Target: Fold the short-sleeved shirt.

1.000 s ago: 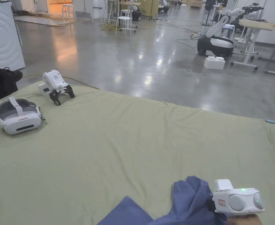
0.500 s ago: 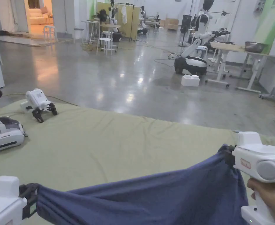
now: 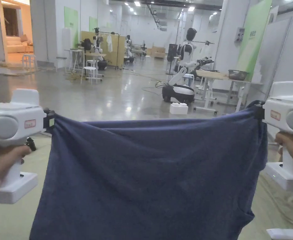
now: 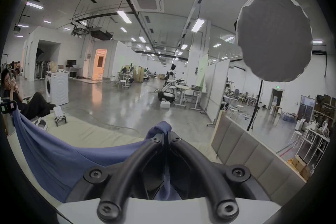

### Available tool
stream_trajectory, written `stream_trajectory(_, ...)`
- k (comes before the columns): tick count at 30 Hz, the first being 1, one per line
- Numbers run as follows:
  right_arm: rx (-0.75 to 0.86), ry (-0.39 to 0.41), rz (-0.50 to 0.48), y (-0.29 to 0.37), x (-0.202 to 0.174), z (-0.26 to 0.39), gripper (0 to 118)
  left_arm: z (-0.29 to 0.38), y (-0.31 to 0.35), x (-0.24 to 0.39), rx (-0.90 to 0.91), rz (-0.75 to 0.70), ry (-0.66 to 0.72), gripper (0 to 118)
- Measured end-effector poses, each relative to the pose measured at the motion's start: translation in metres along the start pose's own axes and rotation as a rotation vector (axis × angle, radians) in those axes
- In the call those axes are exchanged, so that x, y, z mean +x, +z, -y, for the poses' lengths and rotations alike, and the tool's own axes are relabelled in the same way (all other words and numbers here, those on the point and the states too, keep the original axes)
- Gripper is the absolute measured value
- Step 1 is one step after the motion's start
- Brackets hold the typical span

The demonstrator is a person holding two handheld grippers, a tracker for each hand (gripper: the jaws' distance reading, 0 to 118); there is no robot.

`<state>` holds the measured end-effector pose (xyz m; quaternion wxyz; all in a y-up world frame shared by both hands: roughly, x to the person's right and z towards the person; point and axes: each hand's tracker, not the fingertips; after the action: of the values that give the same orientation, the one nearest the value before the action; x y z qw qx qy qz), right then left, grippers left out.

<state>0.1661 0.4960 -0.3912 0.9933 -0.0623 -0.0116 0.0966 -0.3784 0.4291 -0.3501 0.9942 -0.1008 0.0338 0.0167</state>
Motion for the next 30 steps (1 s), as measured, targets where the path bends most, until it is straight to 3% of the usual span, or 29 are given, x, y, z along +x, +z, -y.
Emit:
stream_trajectory(9, 0.057, -0.019, 0.047, -0.030, 0.019, -0.051, 1, -0.085, -0.039, 0.010, 0.026, -0.022, -0.029, 1)
stream_trajectory(14, 0.079, -0.017, 0.057, -0.033, 0.014, -0.058, 1, -0.090, -0.047, 0.018, 0.025, -0.036, -0.031, 1)
stream_trajectory(24, -0.028, 0.002, 0.053, -0.016, -0.002, 0.044, 1, 0.029, -0.045, 0.017, -0.109, -0.011, 0.026, 1)
stream_trajectory(30, -0.097, 0.040, 0.052, 0.038, -0.008, 0.127, 1, 0.111, -0.005, 0.010, -0.162, 0.022, 0.076, 1)
